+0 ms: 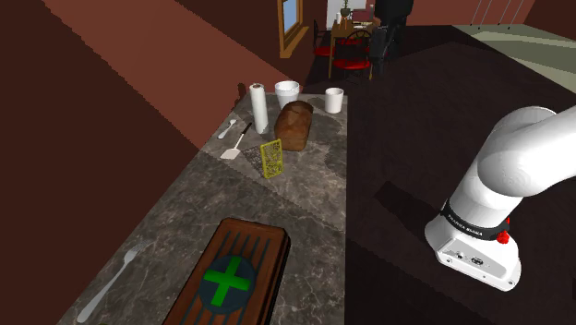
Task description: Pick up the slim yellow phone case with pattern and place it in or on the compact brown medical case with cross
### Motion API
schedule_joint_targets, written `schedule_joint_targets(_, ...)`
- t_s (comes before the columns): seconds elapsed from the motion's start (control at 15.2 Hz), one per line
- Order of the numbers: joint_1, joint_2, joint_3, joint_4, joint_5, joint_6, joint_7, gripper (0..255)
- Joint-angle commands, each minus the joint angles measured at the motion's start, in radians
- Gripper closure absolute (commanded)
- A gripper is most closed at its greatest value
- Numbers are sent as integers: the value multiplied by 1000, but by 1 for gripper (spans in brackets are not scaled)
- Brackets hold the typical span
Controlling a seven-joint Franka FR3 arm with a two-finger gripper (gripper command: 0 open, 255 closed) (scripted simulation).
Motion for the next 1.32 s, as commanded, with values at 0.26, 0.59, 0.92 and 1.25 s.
schedule_joint_targets(0.26, 15, 87, 41, -15, 53, 103, 73, 0)
schedule_joint_targets(0.59, 32, 218, 91, -4, 108, 230, 156, 0)
schedule_joint_targets(0.92, 47, 370, 138, 40, 148, 349, 235, 0)
schedule_joint_targets(1.25, 60, 535, 180, 116, 168, 453, 310, 0)
